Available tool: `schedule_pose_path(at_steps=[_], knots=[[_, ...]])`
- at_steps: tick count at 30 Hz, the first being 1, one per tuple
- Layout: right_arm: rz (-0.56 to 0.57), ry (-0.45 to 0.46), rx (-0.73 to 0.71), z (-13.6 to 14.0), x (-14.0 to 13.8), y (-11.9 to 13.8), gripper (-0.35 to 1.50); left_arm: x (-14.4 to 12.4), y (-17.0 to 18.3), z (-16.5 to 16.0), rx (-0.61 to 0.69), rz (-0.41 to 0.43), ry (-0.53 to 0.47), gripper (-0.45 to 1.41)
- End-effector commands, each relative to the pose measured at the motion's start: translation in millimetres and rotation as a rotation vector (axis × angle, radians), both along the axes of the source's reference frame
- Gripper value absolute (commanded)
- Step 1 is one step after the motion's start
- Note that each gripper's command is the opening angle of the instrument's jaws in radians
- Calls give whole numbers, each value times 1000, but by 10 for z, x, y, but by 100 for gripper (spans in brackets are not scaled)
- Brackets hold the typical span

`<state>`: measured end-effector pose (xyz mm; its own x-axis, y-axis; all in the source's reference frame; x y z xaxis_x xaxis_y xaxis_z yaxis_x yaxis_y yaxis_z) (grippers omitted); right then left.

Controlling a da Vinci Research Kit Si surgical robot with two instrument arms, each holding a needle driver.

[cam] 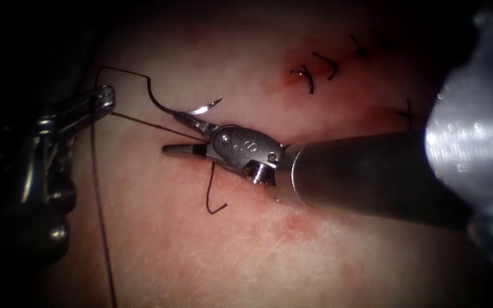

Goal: Wound Closure

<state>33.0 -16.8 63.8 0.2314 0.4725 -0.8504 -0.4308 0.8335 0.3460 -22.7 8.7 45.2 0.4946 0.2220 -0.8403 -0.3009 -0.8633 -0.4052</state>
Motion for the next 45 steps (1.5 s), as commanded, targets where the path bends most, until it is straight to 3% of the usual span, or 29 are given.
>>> schedule_pose_path(at_steps=[1,9,10,11,12,13,14,17,22,25,26,28,32,34,35,37,38,41,44,45], knots=[[-2,2,2,5,6,-1,-35,-6,-2,6,-3,8,-2,-45],[1,1,3,5,9,1,-35,-7,-7,2,-2,13,-3,-45],[-15,21,0,4,7,0,-21,-4,-8,2,7,-2,-2,-45],[-15,21,0,4,7,0,-21,-4,-8,2,7,-2,-2,-45],[-31,43,-3,3,1,0,49,0,-9,2,0,12,0,-45],[-31,43,-3,3,1,0,49,0,-9,2,0,12,0,-45],[-19,81,-23,0,-9,-4,104,7,-11,3,-1,17,4,-45],[-24,102,-28,-4,-21,-7,111,13,-14,5,7,7,8,-45],[-31,82,-53,-15,-71,-6,115,14,-37,7,-1,56,9,-45],[-16,44,-79,-21,-120,-1,115,-2,-63,-2,61,-33,-1,-45],[-16,44,-79,-21,-120,-1,115,-2,-63,-2,61,-33,-1,-45],[0,22,-96,-21,-146,4,115,-16,-79,-10,81,-39,-12,-45],[9,-16,-121,-20,-189,11,115,-47,-105,-19,64,30,-33,-45],[9,-39,-123,-18,-218,13,115,-63,-119,-16,30,110,-44,-45],[9,-39,-123,-18,-218,13,115,-63,-119,-16,30,110,-44,-45],[15,-55,-123,-15,-244,16,116,-75,-129,-1,7,228,-57,-45],[15,-55,-123,-15,-244,16,116,-75,-129,-1,7,228,-57,-45],[39,-77,-128,-12,-267,19,115,-97,-141,33,-25,347,-66,-45],[48,-92,-129,-12,-271,19,113,-110,-148,56,-12,392,-70,-45],[57,-103,-130,-11,-271,18,113,-120,-154,81,-3,421,-71,-45]])
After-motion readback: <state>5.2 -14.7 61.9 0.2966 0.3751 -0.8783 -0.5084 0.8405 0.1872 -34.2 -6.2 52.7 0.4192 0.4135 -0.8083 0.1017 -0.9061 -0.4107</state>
